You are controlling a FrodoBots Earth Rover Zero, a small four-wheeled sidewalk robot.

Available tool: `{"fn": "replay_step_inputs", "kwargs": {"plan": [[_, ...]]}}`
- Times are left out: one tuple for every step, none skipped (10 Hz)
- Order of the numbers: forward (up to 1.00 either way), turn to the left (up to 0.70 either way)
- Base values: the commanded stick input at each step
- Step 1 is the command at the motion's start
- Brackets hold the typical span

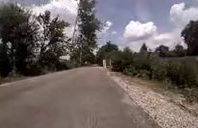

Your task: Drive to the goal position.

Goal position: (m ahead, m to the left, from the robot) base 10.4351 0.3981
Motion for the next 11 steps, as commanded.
{"fn": "replay_step_inputs", "kwargs": {"plan": [[0.70, 0.00], [0.70, 0.00], [0.70, 0.00], [0.70, 0.00], [0.70, 0.00], [0.70, 0.00], [0.70, 0.00], [0.70, 0.00], [0.70, 0.00], [0.70, 0.00], [0.70, 0.00]]}}
